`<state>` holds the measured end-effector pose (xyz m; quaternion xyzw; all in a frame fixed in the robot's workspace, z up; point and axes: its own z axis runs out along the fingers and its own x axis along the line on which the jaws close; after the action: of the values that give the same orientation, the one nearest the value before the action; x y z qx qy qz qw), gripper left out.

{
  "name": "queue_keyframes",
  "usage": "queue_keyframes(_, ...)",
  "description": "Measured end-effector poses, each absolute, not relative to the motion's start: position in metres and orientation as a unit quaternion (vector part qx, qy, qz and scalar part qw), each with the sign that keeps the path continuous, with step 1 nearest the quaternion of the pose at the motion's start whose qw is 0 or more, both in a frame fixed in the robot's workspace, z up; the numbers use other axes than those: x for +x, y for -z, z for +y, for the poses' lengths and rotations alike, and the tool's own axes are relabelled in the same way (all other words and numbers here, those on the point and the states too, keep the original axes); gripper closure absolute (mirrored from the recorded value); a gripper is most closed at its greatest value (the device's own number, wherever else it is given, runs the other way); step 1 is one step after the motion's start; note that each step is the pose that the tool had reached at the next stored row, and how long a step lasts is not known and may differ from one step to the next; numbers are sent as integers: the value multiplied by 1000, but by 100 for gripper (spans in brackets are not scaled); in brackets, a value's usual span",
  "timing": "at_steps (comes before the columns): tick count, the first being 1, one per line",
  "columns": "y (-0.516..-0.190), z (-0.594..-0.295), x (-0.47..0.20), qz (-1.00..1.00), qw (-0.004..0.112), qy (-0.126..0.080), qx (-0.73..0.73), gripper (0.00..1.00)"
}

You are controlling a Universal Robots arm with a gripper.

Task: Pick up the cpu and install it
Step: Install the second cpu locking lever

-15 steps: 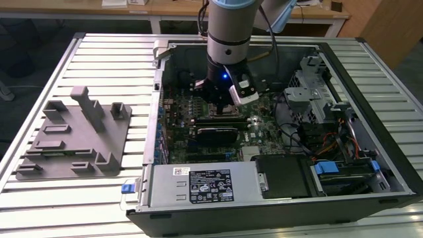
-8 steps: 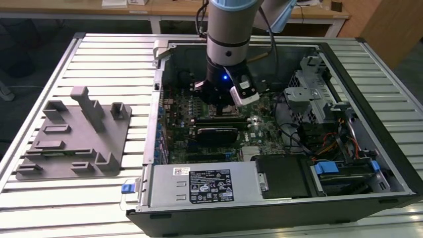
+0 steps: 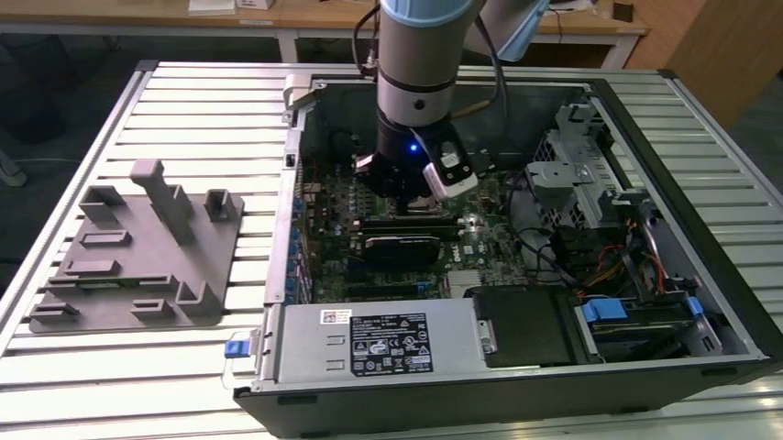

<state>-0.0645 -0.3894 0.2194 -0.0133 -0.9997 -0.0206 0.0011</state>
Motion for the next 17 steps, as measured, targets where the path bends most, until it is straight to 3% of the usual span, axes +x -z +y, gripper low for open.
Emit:
queue_keyframes(7, -215, -391, -72, -1000, 2, 23, 11, 89)
queue_keyframes(17, -210, -396, -75, -999, 2, 47, 26, 89)
